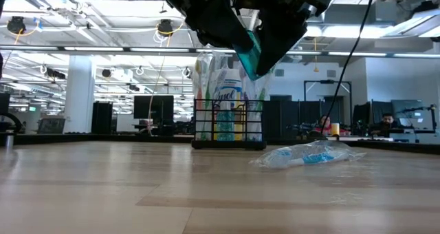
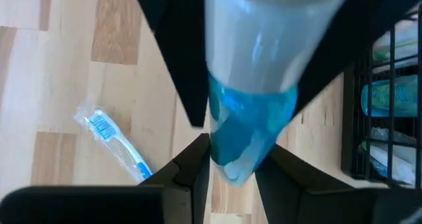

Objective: Pick & Place toothbrushing station
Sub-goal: Put the blue mouthwash bottle into the black wire organizer

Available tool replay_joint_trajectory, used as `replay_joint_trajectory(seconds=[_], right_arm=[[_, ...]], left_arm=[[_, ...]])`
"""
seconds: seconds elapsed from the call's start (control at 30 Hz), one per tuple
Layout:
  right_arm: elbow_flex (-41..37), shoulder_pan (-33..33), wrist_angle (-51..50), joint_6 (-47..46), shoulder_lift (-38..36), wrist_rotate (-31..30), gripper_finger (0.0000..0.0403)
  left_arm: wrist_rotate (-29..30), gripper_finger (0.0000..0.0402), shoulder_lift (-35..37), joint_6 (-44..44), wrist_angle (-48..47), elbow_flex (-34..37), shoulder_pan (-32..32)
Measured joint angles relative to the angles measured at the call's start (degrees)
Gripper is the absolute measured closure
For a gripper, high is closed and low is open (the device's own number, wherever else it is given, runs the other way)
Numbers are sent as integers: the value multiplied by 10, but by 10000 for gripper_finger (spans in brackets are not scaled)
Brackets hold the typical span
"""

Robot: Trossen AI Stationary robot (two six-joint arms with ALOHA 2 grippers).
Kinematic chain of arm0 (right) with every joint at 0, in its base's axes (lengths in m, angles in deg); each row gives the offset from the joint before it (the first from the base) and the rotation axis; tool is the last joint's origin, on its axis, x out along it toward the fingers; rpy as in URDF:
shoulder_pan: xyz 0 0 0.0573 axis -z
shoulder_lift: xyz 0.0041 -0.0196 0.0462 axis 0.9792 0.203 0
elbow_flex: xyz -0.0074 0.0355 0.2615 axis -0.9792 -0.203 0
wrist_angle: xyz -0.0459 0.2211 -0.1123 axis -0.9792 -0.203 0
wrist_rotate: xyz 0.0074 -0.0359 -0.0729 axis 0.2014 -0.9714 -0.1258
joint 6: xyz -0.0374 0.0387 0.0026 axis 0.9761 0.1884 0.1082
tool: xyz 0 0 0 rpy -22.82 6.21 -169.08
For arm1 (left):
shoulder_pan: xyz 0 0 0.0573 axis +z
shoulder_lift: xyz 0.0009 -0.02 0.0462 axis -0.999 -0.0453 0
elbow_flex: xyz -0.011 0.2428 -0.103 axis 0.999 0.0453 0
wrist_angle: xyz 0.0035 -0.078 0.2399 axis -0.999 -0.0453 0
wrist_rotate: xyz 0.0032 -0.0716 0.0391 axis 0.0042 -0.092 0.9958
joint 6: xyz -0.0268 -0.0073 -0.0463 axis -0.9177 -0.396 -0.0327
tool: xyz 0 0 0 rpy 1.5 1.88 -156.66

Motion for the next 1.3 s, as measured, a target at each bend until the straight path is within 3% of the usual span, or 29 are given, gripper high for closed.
replay_joint_trajectory(seconds=[0.23,0.8,1.3], right_arm=[[-13,2,-34,-8,-19,3,301],[-281,-12,198,-114,-174,-3,301],[-294,-11,289,-98,-153,-3,301]], left_arm=[[5,322,1,0,-42,2,-1],[55,322,37,2,-41,1,21],[67,322,76,-16,-74,1,103]])
